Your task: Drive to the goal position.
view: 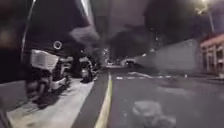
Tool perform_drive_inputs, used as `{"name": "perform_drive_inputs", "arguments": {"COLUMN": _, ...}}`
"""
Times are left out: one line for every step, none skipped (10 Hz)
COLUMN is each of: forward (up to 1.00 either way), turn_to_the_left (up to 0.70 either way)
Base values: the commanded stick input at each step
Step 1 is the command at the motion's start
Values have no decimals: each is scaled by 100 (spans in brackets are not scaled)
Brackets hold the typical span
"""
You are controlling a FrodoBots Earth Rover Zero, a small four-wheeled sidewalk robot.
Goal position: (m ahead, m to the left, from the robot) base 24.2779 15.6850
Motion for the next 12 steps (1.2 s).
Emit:
{"name": "perform_drive_inputs", "arguments": {"forward": 70, "turn_to_the_left": 0}}
{"name": "perform_drive_inputs", "arguments": {"forward": 70, "turn_to_the_left": 0}}
{"name": "perform_drive_inputs", "arguments": {"forward": 70, "turn_to_the_left": 0}}
{"name": "perform_drive_inputs", "arguments": {"forward": 70, "turn_to_the_left": 0}}
{"name": "perform_drive_inputs", "arguments": {"forward": 70, "turn_to_the_left": 0}}
{"name": "perform_drive_inputs", "arguments": {"forward": 70, "turn_to_the_left": 0}}
{"name": "perform_drive_inputs", "arguments": {"forward": 70, "turn_to_the_left": 0}}
{"name": "perform_drive_inputs", "arguments": {"forward": 70, "turn_to_the_left": 0}}
{"name": "perform_drive_inputs", "arguments": {"forward": 70, "turn_to_the_left": 0}}
{"name": "perform_drive_inputs", "arguments": {"forward": 70, "turn_to_the_left": 3}}
{"name": "perform_drive_inputs", "arguments": {"forward": 70, "turn_to_the_left": 10}}
{"name": "perform_drive_inputs", "arguments": {"forward": 70, "turn_to_the_left": 14}}
